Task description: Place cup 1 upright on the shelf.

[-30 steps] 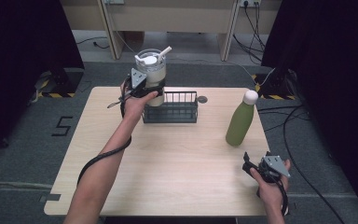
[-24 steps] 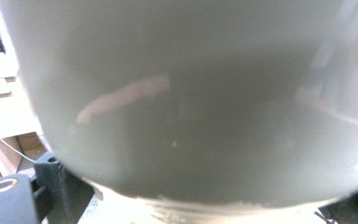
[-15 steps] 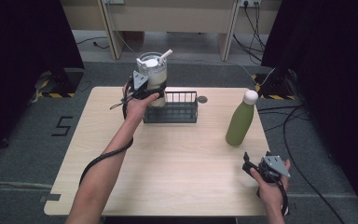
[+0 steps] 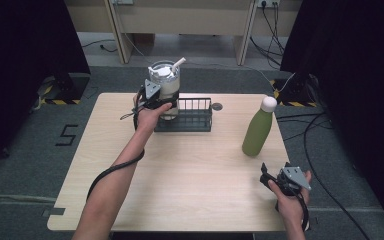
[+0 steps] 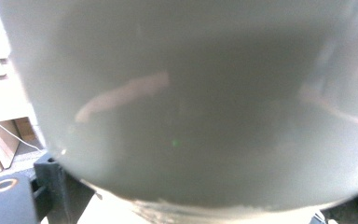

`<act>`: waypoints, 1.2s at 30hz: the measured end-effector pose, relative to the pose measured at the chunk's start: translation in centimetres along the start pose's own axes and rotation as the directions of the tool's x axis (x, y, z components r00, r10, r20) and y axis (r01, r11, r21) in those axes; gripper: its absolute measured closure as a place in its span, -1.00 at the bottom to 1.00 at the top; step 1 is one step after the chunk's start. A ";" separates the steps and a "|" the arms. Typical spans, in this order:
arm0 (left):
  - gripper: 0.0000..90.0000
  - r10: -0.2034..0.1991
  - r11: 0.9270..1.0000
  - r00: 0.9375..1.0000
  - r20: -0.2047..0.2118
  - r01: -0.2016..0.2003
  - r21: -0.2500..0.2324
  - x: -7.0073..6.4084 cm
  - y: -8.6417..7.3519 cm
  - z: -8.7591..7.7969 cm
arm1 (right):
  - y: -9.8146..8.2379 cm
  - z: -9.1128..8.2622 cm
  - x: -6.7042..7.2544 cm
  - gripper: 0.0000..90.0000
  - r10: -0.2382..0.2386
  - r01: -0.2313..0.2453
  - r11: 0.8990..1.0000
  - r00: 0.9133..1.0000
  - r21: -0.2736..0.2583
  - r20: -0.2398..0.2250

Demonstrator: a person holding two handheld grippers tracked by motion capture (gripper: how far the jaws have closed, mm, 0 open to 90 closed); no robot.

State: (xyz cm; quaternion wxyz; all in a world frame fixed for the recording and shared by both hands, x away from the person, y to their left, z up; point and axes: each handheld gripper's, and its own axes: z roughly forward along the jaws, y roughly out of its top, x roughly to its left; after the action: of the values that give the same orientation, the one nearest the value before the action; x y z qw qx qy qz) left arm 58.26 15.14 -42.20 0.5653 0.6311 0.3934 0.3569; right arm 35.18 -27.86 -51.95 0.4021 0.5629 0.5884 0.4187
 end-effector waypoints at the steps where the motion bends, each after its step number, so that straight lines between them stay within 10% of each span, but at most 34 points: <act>1: -0.80 -0.002 1.000 1.000 0.000 0.002 0.001 0.0 0.0 0.0 | 0.0 0.0 0.0 -0.66 0.001 -0.001 1.000 1.000 0.000 0.000; 36: -0.81 0.000 1.000 1.000 0.022 -0.001 0.024 -0.4 -1.7 0.6 | 0.0 0.0 0.3 -0.66 -0.006 0.006 1.000 1.000 0.001 -0.011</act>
State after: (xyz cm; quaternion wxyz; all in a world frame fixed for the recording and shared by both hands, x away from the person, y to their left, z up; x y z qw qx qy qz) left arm 58.48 14.64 -43.99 0.5619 0.6419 0.3912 0.3453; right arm 35.19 -27.61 -51.95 0.3999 0.5591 0.5925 0.4201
